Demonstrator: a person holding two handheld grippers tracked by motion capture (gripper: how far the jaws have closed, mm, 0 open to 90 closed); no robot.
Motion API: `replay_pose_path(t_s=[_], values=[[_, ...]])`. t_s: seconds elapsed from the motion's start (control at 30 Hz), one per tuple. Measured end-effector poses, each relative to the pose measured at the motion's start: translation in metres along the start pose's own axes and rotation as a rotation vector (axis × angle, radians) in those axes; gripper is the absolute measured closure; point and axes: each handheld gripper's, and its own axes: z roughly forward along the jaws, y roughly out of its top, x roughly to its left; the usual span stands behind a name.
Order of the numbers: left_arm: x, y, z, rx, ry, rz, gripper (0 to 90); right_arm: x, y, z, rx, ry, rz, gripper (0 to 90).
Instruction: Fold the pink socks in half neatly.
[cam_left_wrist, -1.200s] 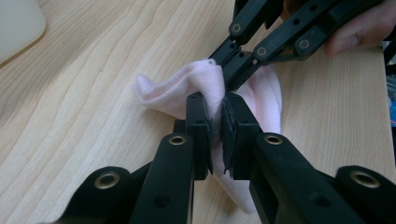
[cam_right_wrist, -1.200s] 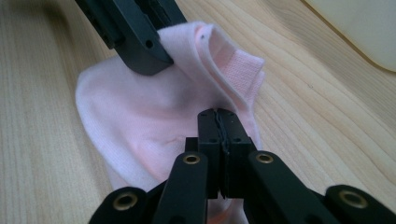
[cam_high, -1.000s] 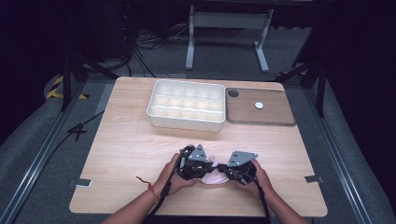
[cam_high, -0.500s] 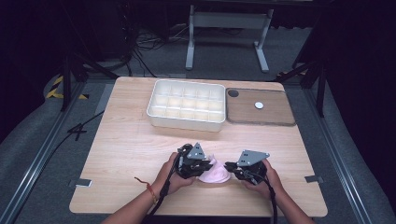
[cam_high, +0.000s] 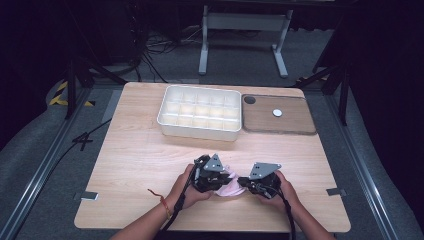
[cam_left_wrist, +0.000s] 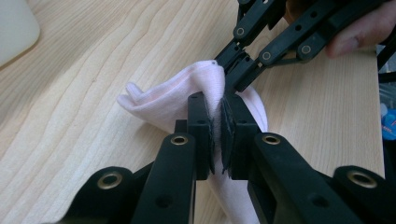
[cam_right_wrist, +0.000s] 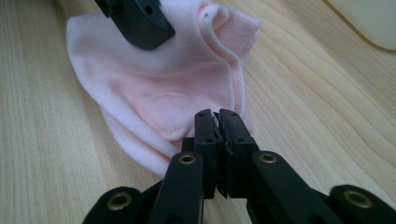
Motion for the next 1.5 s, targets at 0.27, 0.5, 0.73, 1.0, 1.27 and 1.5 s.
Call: replay_pose_path(t_s=[0.27, 0.5, 0.73, 1.0, 1.27, 1.5], values=[[-0.002, 0.002, 0.009, 0.032, 0.025, -0.004, 82.7, 0.0, -0.001, 0.002, -0.016, 0.001, 0.002, 87.1], [-0.012, 0.006, 0.02, 0.074, 0.051, 0.029, 80.9, 0.0, -0.001, 0.003, -0.02, 0.006, 0.002, 86.9], [-0.011, 0.005, 0.021, 0.078, 0.06, 0.022, 79.4, -0.009, 0.001, -0.013, -0.07, -0.041, 0.041, 86.4], [-0.012, 0.004, 0.025, 0.078, 0.059, 0.027, 78.1, -0.002, 0.013, -0.017, -0.145, -0.027, 0.047, 86.3], [-0.012, 0.001, 0.025, 0.069, 0.037, 0.024, 71.9, -0.004, 0.008, -0.003, -0.092, -0.017, 0.059, 87.5], [-0.017, -0.005, -0.005, 0.049, 0.022, 0.043, 53.4, -0.003, 0.006, 0.001, -0.066, -0.023, 0.043, 87.6]])
